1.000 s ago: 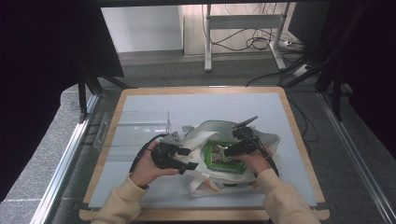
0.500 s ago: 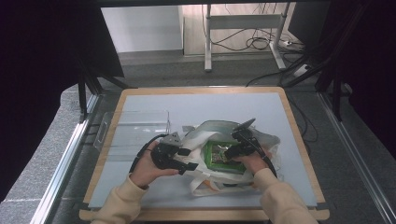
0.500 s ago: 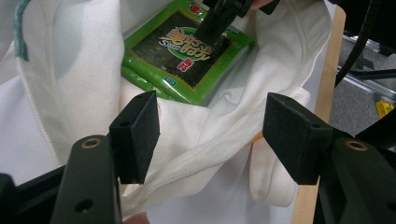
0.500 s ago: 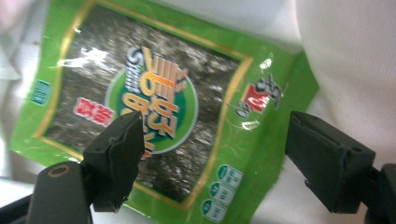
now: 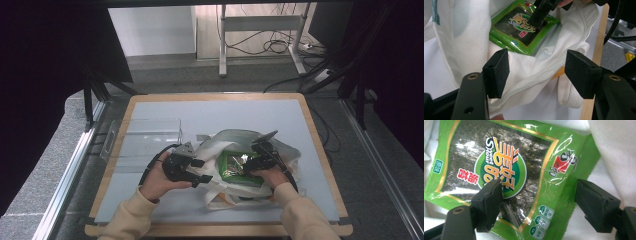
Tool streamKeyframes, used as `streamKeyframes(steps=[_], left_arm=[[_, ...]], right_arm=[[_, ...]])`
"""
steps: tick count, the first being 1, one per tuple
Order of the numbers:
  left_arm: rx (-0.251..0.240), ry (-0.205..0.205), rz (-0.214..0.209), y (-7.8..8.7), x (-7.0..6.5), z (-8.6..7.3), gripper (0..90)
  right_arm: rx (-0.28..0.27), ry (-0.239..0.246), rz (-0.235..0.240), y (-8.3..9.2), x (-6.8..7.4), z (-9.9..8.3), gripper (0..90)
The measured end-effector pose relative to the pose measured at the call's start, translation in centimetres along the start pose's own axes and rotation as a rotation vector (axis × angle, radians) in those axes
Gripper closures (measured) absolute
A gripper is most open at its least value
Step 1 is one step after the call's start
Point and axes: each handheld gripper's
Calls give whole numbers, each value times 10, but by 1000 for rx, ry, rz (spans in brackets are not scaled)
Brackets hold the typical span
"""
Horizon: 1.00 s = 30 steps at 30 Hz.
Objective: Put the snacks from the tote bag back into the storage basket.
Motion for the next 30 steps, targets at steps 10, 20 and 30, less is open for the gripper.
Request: streamKeyframes(steps=[10,20,30], left_arm=[[4,0,1,-1,0,0,361],[8,1,2,-2,1,-1,360],[7,5,4,-1,2,-2,357]], right_arm=[[-8,1,88,2,-2,1,594],[-28,-11,132,5,-8,-1,835],[-42,6,154,17,-13,-4,875]])
Point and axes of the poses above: each handheld gripper's, and its own axes: y roughly backward along the jaws, z roughly out of its top, x roughly to its left, and after that the axes turned 9 degrees about -z, right-handed
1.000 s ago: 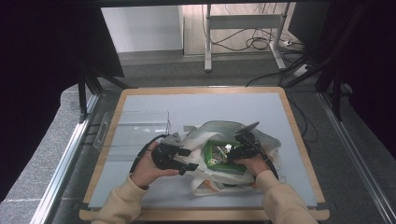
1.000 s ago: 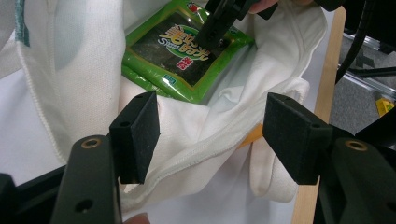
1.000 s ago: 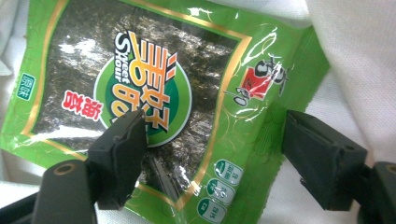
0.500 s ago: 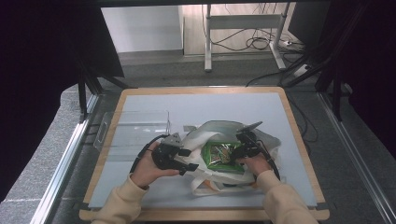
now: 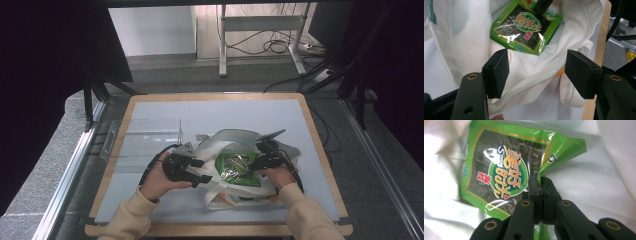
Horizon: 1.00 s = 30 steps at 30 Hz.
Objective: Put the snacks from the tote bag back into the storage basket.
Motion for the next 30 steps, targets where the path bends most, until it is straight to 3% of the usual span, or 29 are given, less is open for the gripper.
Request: streamKeyframes(steps=[6,15,30], left_arm=[[1,-1,2,1,0,0,355],[0,1,2,1,1,0,352],[-6,3,5,2,1,0,346]], right_arm=[[-53,11,5,18,-3,-5,879],[-164,66,-2,47,-8,-9,884],[-246,143,-17,73,-8,-13,885]])
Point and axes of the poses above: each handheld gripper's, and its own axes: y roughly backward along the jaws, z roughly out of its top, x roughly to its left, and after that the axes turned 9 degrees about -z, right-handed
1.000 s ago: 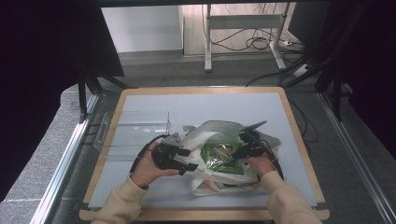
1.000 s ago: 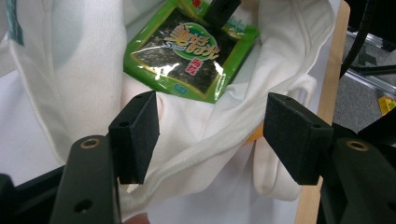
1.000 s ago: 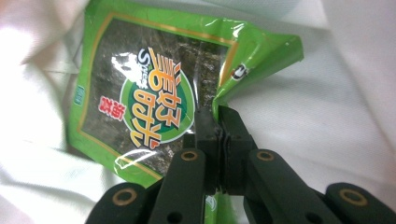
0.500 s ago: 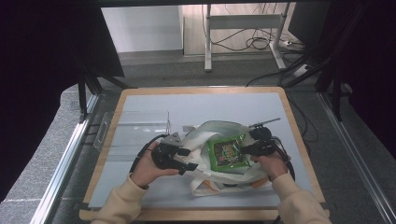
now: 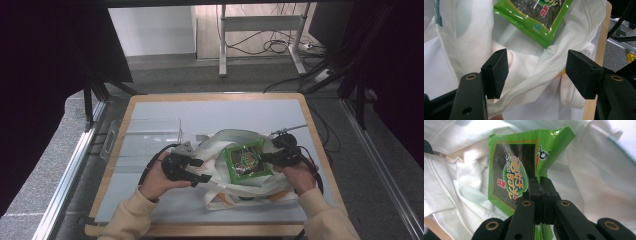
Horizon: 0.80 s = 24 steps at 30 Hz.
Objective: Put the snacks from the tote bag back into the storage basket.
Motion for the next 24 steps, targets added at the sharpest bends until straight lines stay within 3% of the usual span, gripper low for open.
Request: streamKeyframes(steps=[7,24], left_arm=[[-1,6,6,0,0,0,343],[-13,4,5,2,0,0,338]], right_arm=[[-37,24,-25,10,-1,-1,886],[-118,28,21,33,-9,-9,888]])
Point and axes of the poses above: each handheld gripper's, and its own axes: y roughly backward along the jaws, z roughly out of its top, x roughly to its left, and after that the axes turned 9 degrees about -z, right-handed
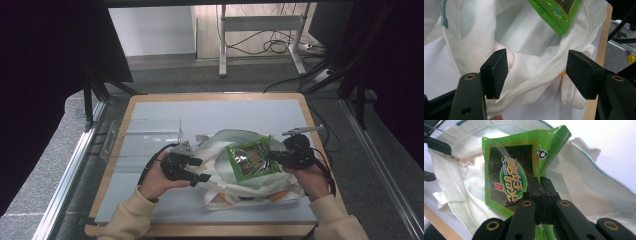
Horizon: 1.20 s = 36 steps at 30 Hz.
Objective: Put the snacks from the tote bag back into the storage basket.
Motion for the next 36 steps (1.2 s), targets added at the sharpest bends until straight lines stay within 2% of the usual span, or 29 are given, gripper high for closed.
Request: streamKeyframes(steps=[14,26,32,36], left_arm=[[-10,-15,-4,6,-1,1,336],[-56,-27,0,14,-2,2,335],[-80,-20,-6,17,-2,3,330],[-87,-20,5,21,-1,6,326]], right_arm=[[-55,37,46,10,4,5,889],[-88,66,78,12,9,11,889],[-100,87,95,11,11,13,889],[-107,93,110,8,11,14,889]])
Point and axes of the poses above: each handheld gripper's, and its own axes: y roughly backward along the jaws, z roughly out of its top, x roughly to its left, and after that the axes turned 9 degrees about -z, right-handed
